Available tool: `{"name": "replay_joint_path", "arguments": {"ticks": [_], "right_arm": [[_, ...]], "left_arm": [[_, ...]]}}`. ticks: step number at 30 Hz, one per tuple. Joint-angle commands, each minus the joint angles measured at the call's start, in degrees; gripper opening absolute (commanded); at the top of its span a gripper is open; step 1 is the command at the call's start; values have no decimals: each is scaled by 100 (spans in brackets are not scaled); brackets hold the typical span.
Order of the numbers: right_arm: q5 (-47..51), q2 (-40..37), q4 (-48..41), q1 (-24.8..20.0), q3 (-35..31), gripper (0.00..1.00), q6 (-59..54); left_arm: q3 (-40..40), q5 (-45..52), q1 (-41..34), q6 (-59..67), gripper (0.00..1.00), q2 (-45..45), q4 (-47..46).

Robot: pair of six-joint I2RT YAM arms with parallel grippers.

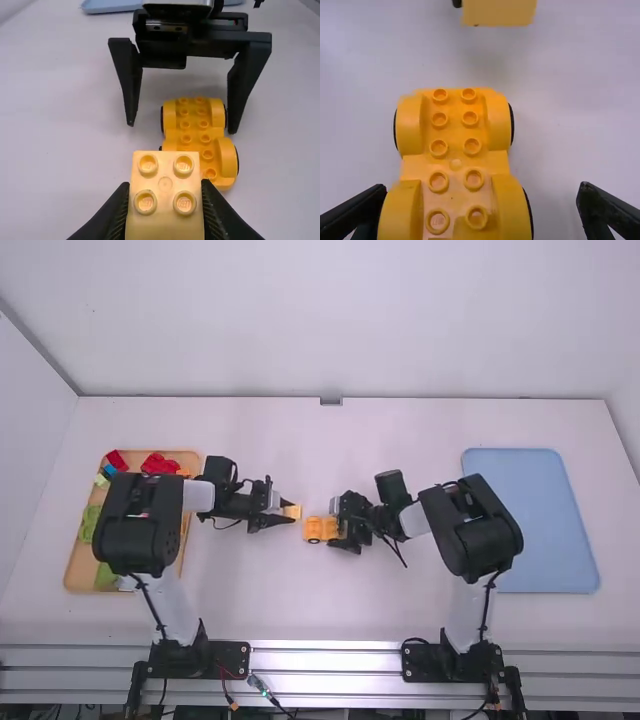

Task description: Assemble lego blocks to make yellow taxi

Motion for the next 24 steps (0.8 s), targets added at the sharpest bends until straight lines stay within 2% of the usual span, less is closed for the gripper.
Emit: {"name": "replay_joint_path", "arguments": {"ticks": [1,9,14,20,24], "right_arm": [[-7,81,13,13,20,95,-11],[-597,560,649,-52,22,96,50],[-627,590,1010,-155,31,99,745],[-581,590,957,-66,26,99,514],[-581,590,960,-83,31,100,468]], "left_arm": [[63,144,-146,-149,2,107,0],[63,-289,-433,-402,2,55,79],[63,-557,-590,-896,2,-31,208],[63,-960,-841,-922,2,-162,232],[63,-1331,-914,-1582,2,-278,529]]}}
